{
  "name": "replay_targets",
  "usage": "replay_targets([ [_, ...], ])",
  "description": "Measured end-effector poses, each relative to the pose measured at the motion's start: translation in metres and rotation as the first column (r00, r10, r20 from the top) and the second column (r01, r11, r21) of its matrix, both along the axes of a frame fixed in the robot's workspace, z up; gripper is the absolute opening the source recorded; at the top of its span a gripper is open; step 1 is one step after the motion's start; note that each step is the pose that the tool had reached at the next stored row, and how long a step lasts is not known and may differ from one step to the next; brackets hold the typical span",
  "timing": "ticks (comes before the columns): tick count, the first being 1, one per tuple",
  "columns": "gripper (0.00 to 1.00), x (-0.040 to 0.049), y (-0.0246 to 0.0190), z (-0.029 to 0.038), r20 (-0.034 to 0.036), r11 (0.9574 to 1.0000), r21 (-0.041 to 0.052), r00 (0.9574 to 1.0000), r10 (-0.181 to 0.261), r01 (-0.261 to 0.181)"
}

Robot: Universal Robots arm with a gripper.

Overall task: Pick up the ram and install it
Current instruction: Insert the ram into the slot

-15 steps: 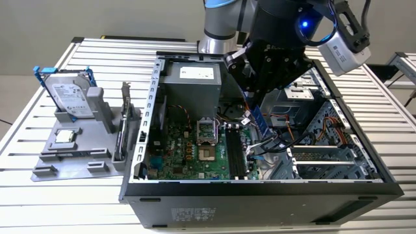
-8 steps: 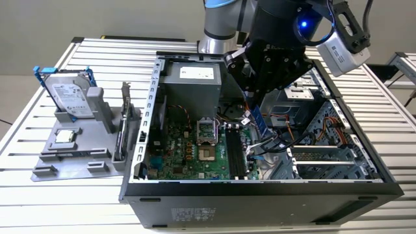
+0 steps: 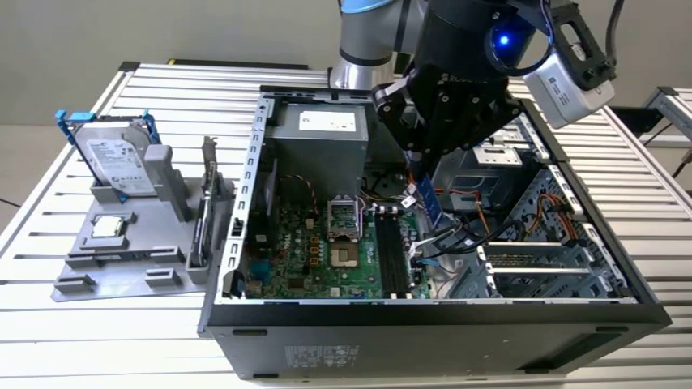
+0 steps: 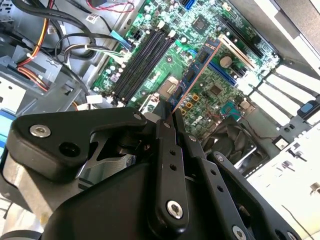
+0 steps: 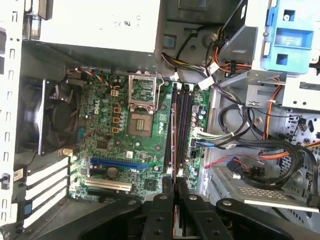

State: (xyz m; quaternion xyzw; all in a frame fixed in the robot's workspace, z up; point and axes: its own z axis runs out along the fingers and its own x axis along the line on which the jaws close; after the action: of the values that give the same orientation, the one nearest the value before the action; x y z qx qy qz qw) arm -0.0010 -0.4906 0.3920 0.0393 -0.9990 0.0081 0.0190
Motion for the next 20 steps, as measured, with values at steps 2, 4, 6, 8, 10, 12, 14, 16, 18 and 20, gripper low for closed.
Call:
replay_targets([
  [2, 0.00, 0.0000, 0.0000, 0.0000, 0.0000, 1.0000, 0.0000, 1.0000, -0.009, 0.009],
  [4, 0.00, 0.0000, 0.0000, 0.0000, 0.0000, 1.0000, 0.0000, 1.0000, -0.010, 0.010],
  [6, 0.00, 0.0000, 0.0000, 0.0000, 0.0000, 1.0000, 0.0000, 1.0000, -0.010, 0.010],
  [8, 0.00, 0.0000, 0.0000, -0.0005, 0.0000, 0.9999, 0.0003, 0.9999, -0.015, 0.015],
  [10, 0.00, 0.0000, 0.0000, -0.0015, 0.0000, 0.9996, 0.0002, 0.9996, -0.027, 0.027],
  [12, 0.00, 0.0004, 0.0000, -0.0030, 0.0000, 0.9993, 0.0001, 0.9993, -0.037, 0.037],
  [14, 0.00, 0.0014, 0.0000, -0.0049, 0.0000, 0.9989, 0.0002, 0.9989, -0.046, 0.046],
  [16, 0.00, 0.0033, 0.0001, -0.0065, 0.0000, 0.9987, 0.0001, 0.9987, -0.051, 0.051],
  [18, 0.00, 0.0060, 0.0002, -0.0083, 0.0000, 0.9983, 0.0002, 0.9983, -0.058, 0.058],
  [20, 0.00, 0.0088, 0.0005, -0.0100, 0.0000, 0.9978, 0.0001, 0.9978, -0.066, 0.066],
])
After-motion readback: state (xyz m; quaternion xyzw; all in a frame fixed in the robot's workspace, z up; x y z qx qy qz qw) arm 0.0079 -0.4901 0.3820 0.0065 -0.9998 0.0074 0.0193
